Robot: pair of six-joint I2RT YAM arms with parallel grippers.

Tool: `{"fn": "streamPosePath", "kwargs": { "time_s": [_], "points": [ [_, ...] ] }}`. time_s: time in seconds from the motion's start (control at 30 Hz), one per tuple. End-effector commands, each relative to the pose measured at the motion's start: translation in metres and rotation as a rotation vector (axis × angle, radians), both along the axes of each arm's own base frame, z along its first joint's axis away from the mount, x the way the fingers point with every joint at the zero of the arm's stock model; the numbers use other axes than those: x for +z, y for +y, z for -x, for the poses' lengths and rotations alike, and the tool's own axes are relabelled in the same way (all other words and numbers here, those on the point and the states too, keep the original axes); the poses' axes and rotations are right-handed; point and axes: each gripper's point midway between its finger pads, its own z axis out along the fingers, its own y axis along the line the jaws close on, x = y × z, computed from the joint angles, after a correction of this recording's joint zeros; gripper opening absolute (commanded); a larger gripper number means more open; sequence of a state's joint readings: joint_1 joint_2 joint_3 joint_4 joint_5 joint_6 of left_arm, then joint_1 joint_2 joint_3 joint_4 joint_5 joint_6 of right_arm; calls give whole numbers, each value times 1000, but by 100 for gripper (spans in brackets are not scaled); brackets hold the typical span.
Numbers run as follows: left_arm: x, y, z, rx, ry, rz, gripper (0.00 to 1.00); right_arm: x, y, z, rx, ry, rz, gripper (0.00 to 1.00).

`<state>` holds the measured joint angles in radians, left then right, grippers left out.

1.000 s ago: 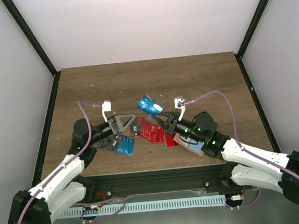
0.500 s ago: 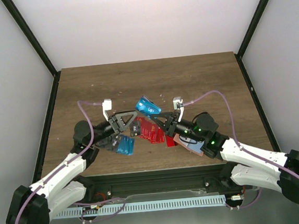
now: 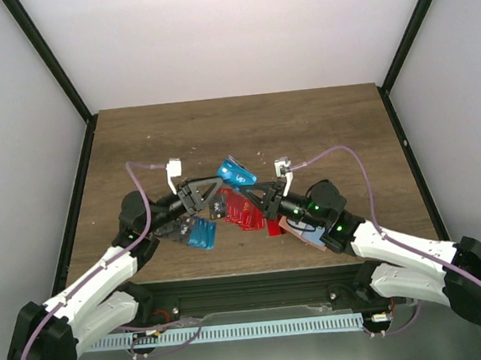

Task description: Put the credit cards into the card holder

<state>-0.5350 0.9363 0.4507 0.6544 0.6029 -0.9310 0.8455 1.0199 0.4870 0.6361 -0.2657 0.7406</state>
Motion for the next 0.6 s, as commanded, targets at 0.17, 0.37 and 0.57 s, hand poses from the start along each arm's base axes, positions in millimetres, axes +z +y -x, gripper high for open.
{"fn": "streamPosePath", "kwargs": {
  "time_s": [0.17,0.37,0.57],
  "points": [
    [12,4,-3,59,-72,-25,41,10,-3,2,7,-28,-15,1],
    [16,1,0,35,-93,-19,40,1,1,0,15,5,1,1],
    [15,0,2,25,-88,-27,39,-6,1,-7,-17,40,22,1]
  ]
}}
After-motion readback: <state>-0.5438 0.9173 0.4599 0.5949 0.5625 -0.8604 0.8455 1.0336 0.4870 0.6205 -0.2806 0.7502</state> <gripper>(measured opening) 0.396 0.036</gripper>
